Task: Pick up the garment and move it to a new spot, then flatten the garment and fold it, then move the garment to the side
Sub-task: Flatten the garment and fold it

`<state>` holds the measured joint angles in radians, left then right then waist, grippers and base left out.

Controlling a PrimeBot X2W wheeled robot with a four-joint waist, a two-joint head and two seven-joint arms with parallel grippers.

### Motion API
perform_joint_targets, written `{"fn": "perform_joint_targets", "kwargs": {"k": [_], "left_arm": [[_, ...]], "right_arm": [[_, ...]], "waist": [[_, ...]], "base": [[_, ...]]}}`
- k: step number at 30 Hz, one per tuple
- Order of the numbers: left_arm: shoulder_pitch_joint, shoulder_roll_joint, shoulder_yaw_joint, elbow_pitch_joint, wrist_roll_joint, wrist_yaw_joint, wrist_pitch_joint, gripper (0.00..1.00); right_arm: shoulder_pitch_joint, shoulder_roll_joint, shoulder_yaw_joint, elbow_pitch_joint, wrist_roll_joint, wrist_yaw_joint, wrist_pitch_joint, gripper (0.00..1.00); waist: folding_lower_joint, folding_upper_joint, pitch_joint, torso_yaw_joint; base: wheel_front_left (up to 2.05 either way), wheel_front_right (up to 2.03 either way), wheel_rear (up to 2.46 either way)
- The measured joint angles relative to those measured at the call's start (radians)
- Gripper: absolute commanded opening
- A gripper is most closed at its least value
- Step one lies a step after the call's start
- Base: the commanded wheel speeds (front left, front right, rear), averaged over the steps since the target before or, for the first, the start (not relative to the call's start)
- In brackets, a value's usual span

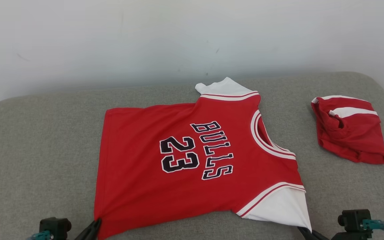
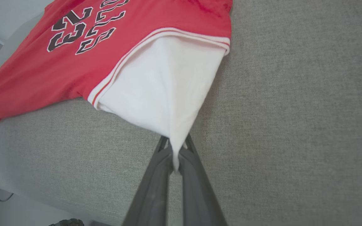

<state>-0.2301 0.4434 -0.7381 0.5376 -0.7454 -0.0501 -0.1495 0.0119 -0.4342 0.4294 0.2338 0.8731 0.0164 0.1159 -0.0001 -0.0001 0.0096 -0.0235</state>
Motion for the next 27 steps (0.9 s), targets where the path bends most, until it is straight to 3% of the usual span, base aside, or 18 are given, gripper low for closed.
{"fn": "perform_joint_targets", "kwargs": {"k": [12,27], "left_arm": [[0.0,0.002,-0.016,-0.04,0.021,0.052,0.04,0.0],[0.002,0.015,-0.024,-0.079,0.033,0.086,0.089,0.0]], "right_arm": [[0.059,-0.014,-0.008,-0.061,0.042,-0.071,0.087,0.0],[0.088,-0.038,-0.006,-0.136,0.061,-0.114,0.186,0.0]], "waist": [[0.0001,0.0,0.005,0.014],[0.0001,0.0001,0.005,0.025]], "base": [[0.0,0.0,0.0],[0.0,0.0,0.0]]}}
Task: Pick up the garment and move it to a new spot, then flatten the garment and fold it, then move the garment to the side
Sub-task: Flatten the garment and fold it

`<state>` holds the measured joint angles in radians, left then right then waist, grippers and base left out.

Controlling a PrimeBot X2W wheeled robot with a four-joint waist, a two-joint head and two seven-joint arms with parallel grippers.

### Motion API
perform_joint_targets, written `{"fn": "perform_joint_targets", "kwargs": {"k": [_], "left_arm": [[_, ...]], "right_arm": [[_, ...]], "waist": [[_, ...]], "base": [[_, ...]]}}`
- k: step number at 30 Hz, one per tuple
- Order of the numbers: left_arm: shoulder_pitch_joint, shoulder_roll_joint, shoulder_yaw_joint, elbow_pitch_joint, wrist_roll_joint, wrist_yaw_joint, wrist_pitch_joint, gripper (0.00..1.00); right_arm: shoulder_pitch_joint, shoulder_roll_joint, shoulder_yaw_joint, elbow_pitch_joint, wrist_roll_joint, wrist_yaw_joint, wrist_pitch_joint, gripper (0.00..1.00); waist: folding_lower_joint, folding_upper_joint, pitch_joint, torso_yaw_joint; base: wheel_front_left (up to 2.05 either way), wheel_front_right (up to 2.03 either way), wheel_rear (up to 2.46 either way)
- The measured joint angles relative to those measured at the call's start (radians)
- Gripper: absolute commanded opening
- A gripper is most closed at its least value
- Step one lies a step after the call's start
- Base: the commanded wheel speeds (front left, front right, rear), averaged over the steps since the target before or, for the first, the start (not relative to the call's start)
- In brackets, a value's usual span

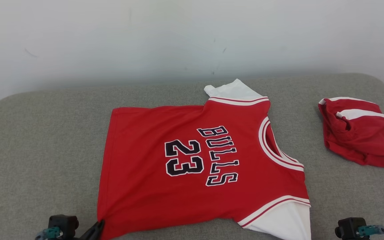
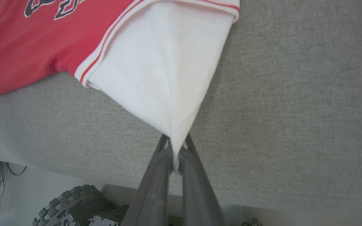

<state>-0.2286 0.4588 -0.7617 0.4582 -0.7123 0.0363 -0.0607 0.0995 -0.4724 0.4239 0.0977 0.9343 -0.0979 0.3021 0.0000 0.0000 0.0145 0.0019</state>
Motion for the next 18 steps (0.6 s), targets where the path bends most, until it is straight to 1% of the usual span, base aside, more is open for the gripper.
{"fn": "perform_joint_targets", "kwargs": {"k": [4,5,6,7,8,9,15,18], "left_arm": [[0.0,-0.007,0.0,0.002,-0.002,0.0,0.008,0.0],[0.0,-0.009,0.0,0.003,-0.002,0.0,0.009,0.0],[0.0,-0.011,0.0,0.003,-0.003,0.0,0.012,0.0],[0.0,-0.014,0.0,0.005,-0.004,0.005,0.013,0.21],[0.0,-0.016,0.0,0.006,-0.004,0.009,0.013,0.47],[0.0,-0.016,0.002,0.007,-0.004,0.009,0.012,1.0],[0.005,-0.017,0.013,0.004,-0.012,0.021,-0.003,1.0],[0.023,-0.015,0.035,-0.014,-0.016,0.03,-0.021,1.0]], "right_arm": [[-0.001,-0.003,0.001,-0.009,-0.007,-0.009,0.013,0.0],[-0.001,-0.003,0.001,-0.01,-0.01,-0.009,0.016,0.07],[-0.001,-0.004,0.001,-0.012,-0.013,-0.009,0.018,0.28],[-0.002,-0.005,0.001,-0.013,-0.014,-0.009,0.023,0.63],[-0.002,-0.006,0.0,-0.014,-0.016,-0.012,0.025,1.0],[-0.002,-0.006,-0.004,-0.016,-0.018,-0.015,0.025,1.0],[-0.001,-0.009,-0.038,-0.047,-0.003,-0.018,0.024,1.0],[0.005,-0.011,-0.067,-0.077,0.018,-0.018,0.022,1.0]], "waist": [[0.0,0.0,0.001,-0.004],[0.0,0.0,0.001,-0.004],[0.0,0.0,0.0,-0.005],[0.0,0.0,0.0,-0.006],[0.0,0.0,-0.001,-0.006],[0.0,0.0,-0.002,-0.007],[0.0,0.0,-0.016,-0.008],[0.0,0.0,-0.021,-0.01]], "base": [[0.0,0.0,0.0],[0.0,0.0,0.0],[0.0,0.0,0.0],[0.0,0.0,0.0],[0.0,0.0,0.0],[0.0,0.0,0.0],[0.0,0.0,0.0],[0.0,0.0,0.0]]}}
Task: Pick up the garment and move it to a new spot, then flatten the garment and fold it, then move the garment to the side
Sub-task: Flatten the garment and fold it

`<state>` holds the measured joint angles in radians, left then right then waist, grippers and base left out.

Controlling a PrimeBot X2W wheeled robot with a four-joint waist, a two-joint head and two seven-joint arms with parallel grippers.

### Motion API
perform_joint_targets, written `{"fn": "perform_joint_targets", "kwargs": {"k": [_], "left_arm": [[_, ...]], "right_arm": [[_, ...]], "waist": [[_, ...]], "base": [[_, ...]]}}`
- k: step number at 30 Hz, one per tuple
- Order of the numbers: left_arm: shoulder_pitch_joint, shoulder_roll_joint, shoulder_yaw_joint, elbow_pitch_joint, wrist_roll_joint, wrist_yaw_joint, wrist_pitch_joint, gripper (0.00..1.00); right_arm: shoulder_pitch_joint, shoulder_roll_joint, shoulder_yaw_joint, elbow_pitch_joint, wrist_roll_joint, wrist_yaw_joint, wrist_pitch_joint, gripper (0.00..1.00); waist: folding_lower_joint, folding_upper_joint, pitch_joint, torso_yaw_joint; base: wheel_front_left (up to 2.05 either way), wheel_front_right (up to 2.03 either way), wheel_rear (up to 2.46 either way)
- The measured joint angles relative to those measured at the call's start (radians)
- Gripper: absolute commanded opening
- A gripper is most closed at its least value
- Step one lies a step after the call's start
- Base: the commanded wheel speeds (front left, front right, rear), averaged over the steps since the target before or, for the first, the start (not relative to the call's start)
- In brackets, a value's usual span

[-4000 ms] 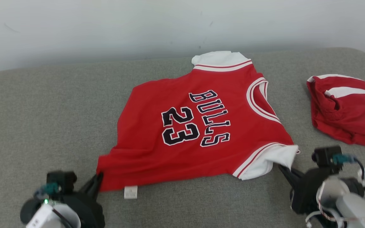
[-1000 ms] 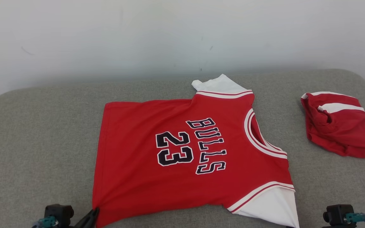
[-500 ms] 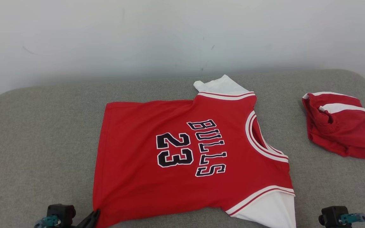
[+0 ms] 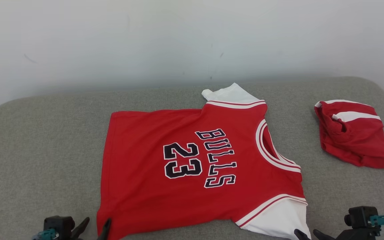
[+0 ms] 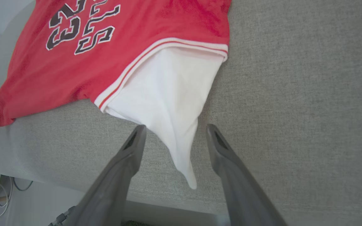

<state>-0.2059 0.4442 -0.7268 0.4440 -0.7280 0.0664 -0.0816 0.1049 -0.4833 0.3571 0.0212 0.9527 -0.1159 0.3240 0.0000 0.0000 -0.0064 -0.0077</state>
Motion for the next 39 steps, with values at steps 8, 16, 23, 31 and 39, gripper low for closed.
{"fn": "perform_joint_targets", "kwargs": {"k": [8,16,23,31,39], "left_arm": [[0.02,0.015,0.028,-0.044,0.004,0.023,-0.053,1.0],[0.018,0.002,0.11,-0.109,0.043,0.051,-0.15,1.0],[0.059,-0.024,0.214,-0.137,0.074,0.058,-0.166,1.0],[0.126,-0.087,0.362,-0.119,0.156,0.058,-0.169,1.0],[0.18,-0.137,0.44,-0.15,0.231,0.058,-0.169,1.0]], "right_arm": [[0.033,-0.038,-0.075,-0.099,0.032,-0.003,-0.029,1.0],[0.003,-0.005,-0.123,-0.166,-0.008,-0.003,-0.148,1.0],[-0.066,0.043,-0.14,-0.147,-0.097,-0.003,-0.294,1.0],[-0.074,0.046,-0.158,-0.099,-0.23,-0.007,-0.432,1.0],[-0.04,0.061,-0.184,-0.037,-0.26,-0.008,-0.5,1.0]], "waist": [[0.0,0.0,-0.012,-0.003],[0.0,0.0,-0.016,0.002],[0.0,0.0,-0.013,-0.004],[0.0,0.0,-0.006,-0.026],[0.0,0.0,-0.002,-0.035]], "base": [[0.0,0.0,0.0],[0.0,0.0,0.0],[0.0,0.0,0.0],[0.0,0.0,0.0],[0.0,0.0,0.0]]}}
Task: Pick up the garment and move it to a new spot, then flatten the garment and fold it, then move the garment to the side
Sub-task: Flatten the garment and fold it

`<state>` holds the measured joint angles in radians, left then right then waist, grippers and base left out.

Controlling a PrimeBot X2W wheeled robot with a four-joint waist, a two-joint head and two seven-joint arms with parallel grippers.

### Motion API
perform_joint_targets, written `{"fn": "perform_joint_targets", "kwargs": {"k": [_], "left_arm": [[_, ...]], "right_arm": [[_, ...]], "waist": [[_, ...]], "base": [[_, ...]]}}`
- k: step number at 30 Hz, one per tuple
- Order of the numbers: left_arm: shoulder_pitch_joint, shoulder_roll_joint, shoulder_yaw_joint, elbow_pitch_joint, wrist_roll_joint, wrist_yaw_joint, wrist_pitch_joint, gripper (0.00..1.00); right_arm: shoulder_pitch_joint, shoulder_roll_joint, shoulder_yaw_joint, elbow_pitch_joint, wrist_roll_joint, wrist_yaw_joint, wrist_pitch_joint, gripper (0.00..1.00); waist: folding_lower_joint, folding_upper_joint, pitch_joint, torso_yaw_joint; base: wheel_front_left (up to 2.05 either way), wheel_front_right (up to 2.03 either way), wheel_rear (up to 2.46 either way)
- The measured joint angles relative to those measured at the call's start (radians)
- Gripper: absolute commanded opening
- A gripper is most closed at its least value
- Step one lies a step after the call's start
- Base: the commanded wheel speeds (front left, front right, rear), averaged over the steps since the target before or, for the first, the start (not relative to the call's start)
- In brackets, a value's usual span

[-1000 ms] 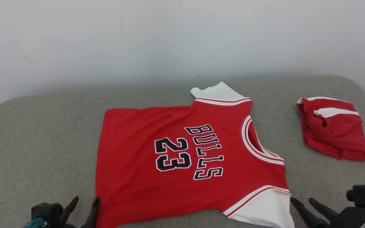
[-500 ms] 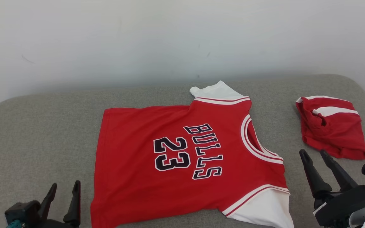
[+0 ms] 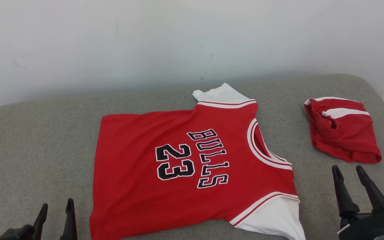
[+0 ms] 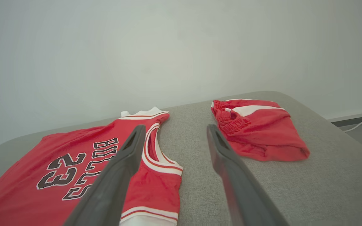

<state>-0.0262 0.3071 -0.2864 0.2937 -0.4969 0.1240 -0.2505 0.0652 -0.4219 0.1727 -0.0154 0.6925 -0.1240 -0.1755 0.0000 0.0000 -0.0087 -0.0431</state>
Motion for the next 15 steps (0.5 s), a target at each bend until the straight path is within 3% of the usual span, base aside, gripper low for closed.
{"fn": "perform_joint_targets", "kwargs": {"k": [15], "left_arm": [[0.065,-0.032,0.073,-0.068,0.153,0.0,-0.001,1.0]], "right_arm": [[0.012,0.013,0.0,0.06,-0.043,0.0,-0.016,1.0]], "waist": [[0.0,0.0,0.004,-0.004]], "base": [[0.0,0.0,0.0]]}}
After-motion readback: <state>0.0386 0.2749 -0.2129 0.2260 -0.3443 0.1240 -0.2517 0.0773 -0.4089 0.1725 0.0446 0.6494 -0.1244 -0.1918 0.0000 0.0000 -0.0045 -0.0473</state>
